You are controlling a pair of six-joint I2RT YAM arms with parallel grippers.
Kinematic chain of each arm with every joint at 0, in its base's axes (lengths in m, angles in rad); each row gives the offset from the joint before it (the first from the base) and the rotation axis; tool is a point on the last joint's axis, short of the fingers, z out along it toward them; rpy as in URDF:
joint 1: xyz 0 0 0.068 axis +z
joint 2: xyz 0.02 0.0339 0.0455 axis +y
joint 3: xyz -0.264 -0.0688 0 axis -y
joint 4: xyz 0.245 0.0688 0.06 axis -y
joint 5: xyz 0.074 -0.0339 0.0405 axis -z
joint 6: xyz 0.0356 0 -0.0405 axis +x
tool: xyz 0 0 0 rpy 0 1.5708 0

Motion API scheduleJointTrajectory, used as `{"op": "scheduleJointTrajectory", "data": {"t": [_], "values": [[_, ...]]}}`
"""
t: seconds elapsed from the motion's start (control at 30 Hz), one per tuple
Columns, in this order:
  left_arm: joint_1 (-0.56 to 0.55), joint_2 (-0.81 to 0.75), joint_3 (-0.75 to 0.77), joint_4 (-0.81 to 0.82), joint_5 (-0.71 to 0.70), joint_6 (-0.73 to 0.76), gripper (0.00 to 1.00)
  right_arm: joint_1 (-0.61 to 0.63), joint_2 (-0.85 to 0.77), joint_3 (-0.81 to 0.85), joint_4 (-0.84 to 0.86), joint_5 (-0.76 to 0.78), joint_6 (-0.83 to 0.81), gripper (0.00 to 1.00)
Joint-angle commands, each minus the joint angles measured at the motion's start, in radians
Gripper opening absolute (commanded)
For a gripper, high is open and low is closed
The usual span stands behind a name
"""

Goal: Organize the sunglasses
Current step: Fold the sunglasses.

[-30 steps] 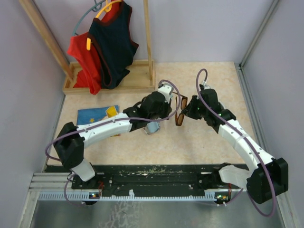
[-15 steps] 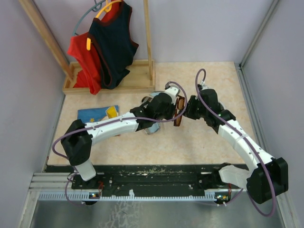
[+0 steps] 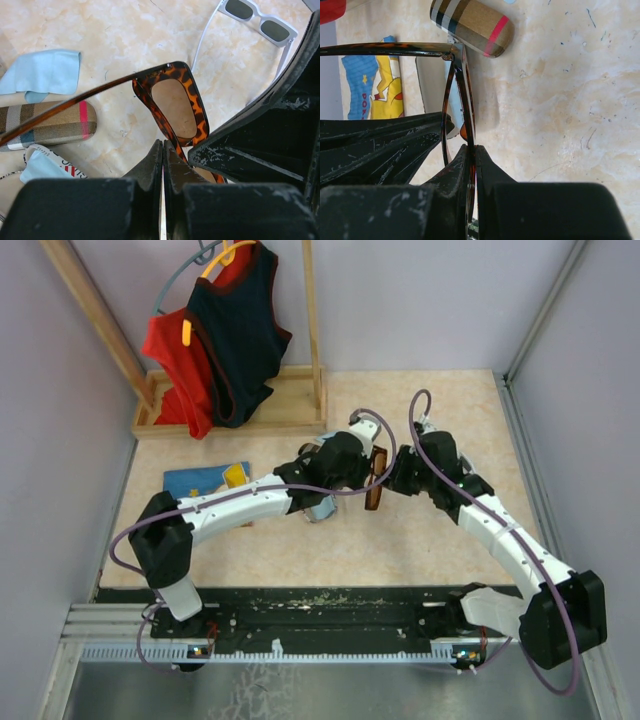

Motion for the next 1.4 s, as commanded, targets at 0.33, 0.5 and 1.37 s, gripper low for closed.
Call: {"op": "scheduleJointTrajectory", "data": {"t": [0.33, 0.5, 1.37], "values": [[0.031, -0.344, -0.138, 0.011, -0.131, 0.076, 0.0, 0.005, -0.072, -0.006, -0.025, 0.218, -0.256, 0.0], [0.095, -0.364, -0.046, -0.076, -0.147, 0.049, 0.0, 0.075, -0.136, -0.033, 0.017, 0.237, -0.337, 0.0], [0.054, -0.187, 0.013, -0.176, -0.13, -0.079, 0.0, 0.287, -0.101, 0.055, 0.17, 0.31, -0.39, 0.0]]}}
